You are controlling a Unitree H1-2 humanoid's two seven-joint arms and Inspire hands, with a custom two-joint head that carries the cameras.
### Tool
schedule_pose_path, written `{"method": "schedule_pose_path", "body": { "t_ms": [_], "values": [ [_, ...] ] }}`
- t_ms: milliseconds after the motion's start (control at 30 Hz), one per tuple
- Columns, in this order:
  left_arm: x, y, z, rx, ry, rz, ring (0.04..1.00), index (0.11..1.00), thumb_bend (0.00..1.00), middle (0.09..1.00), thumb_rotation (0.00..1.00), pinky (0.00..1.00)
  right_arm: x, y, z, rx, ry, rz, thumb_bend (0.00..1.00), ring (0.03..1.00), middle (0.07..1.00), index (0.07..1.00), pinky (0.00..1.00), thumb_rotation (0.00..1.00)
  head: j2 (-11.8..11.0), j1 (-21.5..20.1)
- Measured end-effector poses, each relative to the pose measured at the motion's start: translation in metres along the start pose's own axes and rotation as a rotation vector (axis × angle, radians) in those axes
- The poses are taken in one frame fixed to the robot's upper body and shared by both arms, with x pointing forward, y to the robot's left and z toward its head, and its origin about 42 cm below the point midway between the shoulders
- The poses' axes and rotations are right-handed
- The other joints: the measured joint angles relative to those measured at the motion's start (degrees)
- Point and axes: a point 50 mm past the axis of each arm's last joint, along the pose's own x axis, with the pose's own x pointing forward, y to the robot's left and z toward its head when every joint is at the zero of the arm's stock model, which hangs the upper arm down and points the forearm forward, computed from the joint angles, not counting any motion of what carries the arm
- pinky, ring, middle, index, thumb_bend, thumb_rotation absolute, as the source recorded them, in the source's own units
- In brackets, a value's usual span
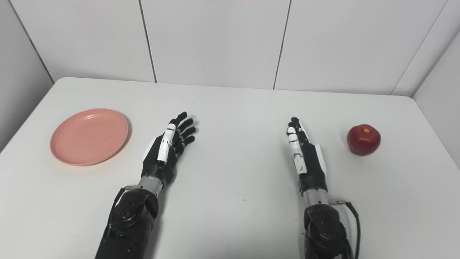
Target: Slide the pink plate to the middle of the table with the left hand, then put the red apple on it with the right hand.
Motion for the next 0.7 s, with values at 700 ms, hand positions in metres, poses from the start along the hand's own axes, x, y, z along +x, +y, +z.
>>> {"method": "schedule_pose_path", "body": {
  "t_ms": [700],
  "values": [
    [-0.0017,-0.0028,0.0013,0.003,0.008,-0.008,0.901,0.902,0.38,0.917,1.0,0.9,-0.0011,0.0013,0.0084,-0.002,-0.026,0.005,0.26,0.936,0.952,0.956,0.95,1.0,0.0,0.52]
  ]
}}
